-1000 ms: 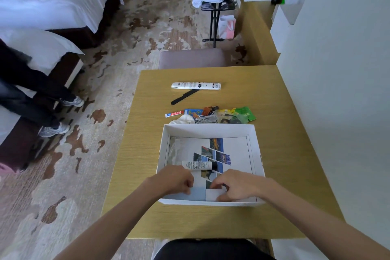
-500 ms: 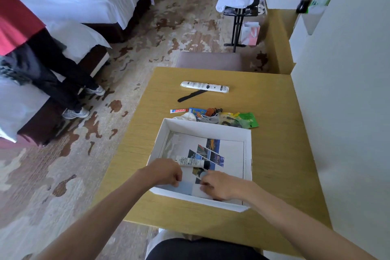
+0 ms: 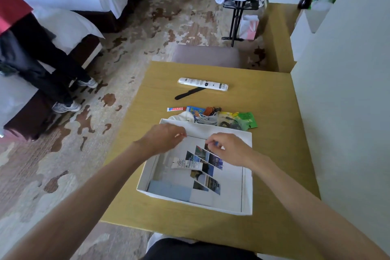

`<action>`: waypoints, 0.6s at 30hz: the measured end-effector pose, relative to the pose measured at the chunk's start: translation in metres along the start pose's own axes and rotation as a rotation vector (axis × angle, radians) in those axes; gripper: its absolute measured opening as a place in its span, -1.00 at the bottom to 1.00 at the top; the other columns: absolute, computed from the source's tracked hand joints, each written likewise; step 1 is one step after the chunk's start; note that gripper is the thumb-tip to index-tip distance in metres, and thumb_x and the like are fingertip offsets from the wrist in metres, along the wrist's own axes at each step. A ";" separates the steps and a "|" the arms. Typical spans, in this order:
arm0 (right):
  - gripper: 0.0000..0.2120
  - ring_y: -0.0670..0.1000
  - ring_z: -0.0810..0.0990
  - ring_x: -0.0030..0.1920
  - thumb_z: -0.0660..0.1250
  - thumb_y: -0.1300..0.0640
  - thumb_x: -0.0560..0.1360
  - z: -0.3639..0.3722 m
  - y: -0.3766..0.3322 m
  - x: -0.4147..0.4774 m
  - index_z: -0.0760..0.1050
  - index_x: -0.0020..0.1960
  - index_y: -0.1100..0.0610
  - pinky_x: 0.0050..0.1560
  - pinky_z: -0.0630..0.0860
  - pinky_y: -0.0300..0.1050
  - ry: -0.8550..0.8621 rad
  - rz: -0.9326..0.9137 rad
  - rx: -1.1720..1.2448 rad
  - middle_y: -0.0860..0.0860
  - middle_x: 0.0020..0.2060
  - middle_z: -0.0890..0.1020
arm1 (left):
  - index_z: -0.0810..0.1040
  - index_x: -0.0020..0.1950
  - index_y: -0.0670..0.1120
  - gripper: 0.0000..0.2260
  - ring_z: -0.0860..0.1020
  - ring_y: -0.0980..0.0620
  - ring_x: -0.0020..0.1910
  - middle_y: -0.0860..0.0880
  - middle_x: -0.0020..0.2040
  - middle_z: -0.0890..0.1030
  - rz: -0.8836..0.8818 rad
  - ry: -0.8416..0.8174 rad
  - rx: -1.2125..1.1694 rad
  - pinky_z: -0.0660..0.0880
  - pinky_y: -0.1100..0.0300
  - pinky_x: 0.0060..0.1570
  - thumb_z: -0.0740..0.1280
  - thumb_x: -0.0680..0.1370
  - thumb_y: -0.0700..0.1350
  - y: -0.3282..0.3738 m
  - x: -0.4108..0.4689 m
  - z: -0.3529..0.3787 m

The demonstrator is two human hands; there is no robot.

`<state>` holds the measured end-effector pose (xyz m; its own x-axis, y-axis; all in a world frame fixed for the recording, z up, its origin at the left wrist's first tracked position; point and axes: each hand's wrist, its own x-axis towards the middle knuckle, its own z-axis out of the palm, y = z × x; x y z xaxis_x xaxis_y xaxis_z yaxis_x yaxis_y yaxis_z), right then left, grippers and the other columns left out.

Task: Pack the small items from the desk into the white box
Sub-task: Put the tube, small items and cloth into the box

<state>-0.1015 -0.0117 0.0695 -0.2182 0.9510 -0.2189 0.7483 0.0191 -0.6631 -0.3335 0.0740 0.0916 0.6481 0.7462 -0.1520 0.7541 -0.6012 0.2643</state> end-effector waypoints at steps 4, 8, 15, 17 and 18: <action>-0.77 -0.05 0.58 0.02 0.23 0.13 0.61 -0.022 0.003 0.025 0.54 0.23 0.12 0.02 0.52 -0.15 0.184 0.004 0.046 -0.03 0.10 0.60 | 0.62 0.06 -0.01 -0.82 0.60 -0.03 -0.07 -0.03 0.03 0.67 0.001 0.246 -0.053 0.43 0.19 -0.26 0.25 0.57 -0.11 -0.021 0.038 -0.009; -0.79 -0.04 0.58 -0.01 0.23 0.15 0.60 -0.030 0.005 0.062 0.56 0.18 0.14 -0.01 0.53 -0.11 0.251 0.053 0.041 0.00 0.06 0.60 | 0.61 0.04 -0.01 -0.82 0.54 0.05 -0.10 0.02 0.07 0.65 -0.086 0.202 -0.166 0.39 0.22 -0.26 0.23 0.57 -0.12 -0.051 0.081 0.001; -0.74 0.02 0.59 0.06 0.19 0.26 0.59 -0.024 0.021 0.144 0.56 0.21 0.17 0.06 0.55 -0.02 0.087 0.187 -0.055 0.07 0.13 0.62 | 0.56 0.15 0.01 -0.79 0.56 -0.05 0.03 -0.03 0.18 0.59 -0.255 -0.028 -0.221 0.48 0.13 -0.08 0.20 0.57 -0.08 -0.119 0.149 0.043; -0.73 0.04 0.60 0.05 0.18 0.25 0.59 -0.020 0.028 0.163 0.56 0.21 0.14 0.06 0.56 0.03 0.049 0.235 -0.091 0.07 0.14 0.62 | 0.49 0.25 0.00 -0.75 0.53 -0.06 0.13 -0.03 0.23 0.53 -0.236 -0.069 -0.169 0.49 0.08 0.00 0.22 0.58 -0.04 -0.130 0.163 0.055; -0.73 0.03 0.60 0.04 0.17 0.24 0.60 -0.017 0.032 0.173 0.55 0.21 0.13 0.04 0.57 0.01 0.045 0.254 -0.109 0.07 0.15 0.62 | 0.47 0.28 0.01 -0.72 0.52 -0.06 0.15 -0.03 0.24 0.52 -0.216 -0.086 -0.142 0.50 0.07 0.01 0.24 0.58 -0.02 -0.133 0.169 0.060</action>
<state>-0.1042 0.1585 0.0227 0.0108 0.9423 -0.3345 0.8388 -0.1906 -0.5099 -0.3184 0.2630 -0.0267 0.4847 0.8225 -0.2977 0.8576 -0.3799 0.3466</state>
